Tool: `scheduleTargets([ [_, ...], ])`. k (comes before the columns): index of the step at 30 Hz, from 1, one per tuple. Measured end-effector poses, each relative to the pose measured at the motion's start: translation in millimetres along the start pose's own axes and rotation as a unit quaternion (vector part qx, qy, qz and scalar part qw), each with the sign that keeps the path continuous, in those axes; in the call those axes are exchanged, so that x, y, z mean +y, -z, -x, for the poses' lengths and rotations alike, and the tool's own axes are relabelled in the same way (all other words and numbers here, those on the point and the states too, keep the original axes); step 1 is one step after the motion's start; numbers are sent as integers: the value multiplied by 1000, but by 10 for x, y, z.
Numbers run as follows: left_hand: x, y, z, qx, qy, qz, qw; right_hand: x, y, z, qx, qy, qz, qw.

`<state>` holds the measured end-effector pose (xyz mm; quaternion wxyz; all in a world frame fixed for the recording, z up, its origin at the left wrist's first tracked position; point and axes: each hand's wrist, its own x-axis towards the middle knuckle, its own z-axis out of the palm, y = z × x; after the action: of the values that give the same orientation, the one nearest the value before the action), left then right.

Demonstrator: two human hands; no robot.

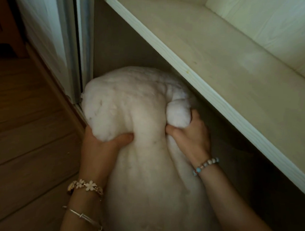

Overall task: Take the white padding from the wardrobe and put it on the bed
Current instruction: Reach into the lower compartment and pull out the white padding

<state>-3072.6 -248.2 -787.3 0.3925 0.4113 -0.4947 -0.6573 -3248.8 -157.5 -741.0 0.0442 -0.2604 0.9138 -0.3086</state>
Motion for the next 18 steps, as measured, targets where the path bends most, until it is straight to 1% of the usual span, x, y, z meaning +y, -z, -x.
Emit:
scheduleTargets([
  [4, 189, 86, -31, 16, -10, -35, 999, -215, 89, 117, 23, -5, -58, 998],
  [7, 378, 188, -53, 27, -19, -84, 996, -328, 105, 236, 40, -10, -102, 994],
  [10, 536, 313, -135, 37, -31, -131, 990, -382, 1, 408, 37, -28, -150, 988],
  [14, 684, 498, -219, 14, -52, -220, 974, -417, -211, 693, 20, -63, -212, 975],
  [16, 700, 579, -223, 6, -50, -225, 973, -407, -287, 791, 19, -65, -240, 969],
  [18, 710, 647, -193, 3, -45, -208, 977, -406, -316, 849, 18, -66, -254, 965],
])
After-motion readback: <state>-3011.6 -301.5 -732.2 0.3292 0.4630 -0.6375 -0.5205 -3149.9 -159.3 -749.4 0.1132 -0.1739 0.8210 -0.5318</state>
